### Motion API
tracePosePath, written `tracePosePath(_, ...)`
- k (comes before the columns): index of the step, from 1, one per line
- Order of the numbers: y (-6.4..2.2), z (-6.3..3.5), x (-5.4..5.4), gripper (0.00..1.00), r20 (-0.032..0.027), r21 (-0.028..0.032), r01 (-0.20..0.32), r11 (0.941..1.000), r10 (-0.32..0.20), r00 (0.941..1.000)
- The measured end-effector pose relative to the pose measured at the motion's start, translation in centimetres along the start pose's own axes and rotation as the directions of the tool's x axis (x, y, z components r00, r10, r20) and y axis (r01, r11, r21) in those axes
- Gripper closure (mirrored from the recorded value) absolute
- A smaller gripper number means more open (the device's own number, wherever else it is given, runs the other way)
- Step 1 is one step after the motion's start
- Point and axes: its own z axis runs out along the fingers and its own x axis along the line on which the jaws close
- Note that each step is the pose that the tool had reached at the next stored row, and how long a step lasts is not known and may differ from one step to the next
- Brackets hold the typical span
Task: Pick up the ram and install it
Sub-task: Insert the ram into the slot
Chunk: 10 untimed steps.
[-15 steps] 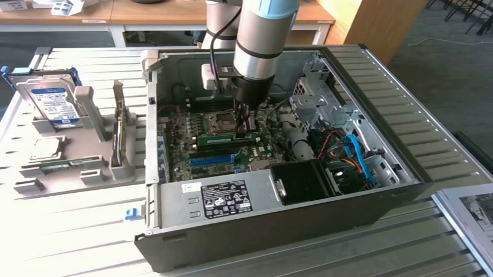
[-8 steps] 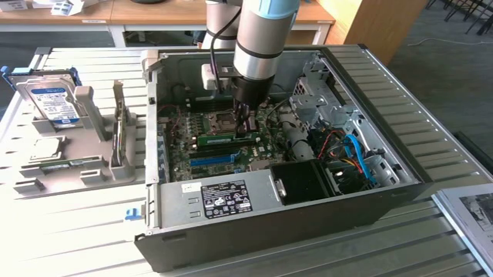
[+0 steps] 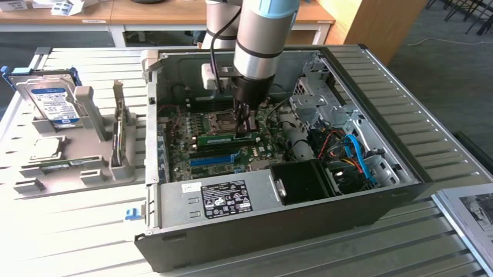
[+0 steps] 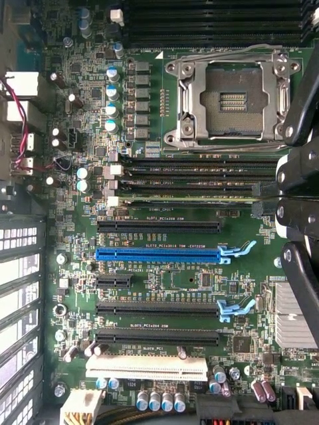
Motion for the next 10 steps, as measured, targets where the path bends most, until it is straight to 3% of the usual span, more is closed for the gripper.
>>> tracePosePath(10, 0.01, -0.17, 0.0, 0.88, 0.0013, -0.0001, 0.004, 1.0, -0.004, 1.0)
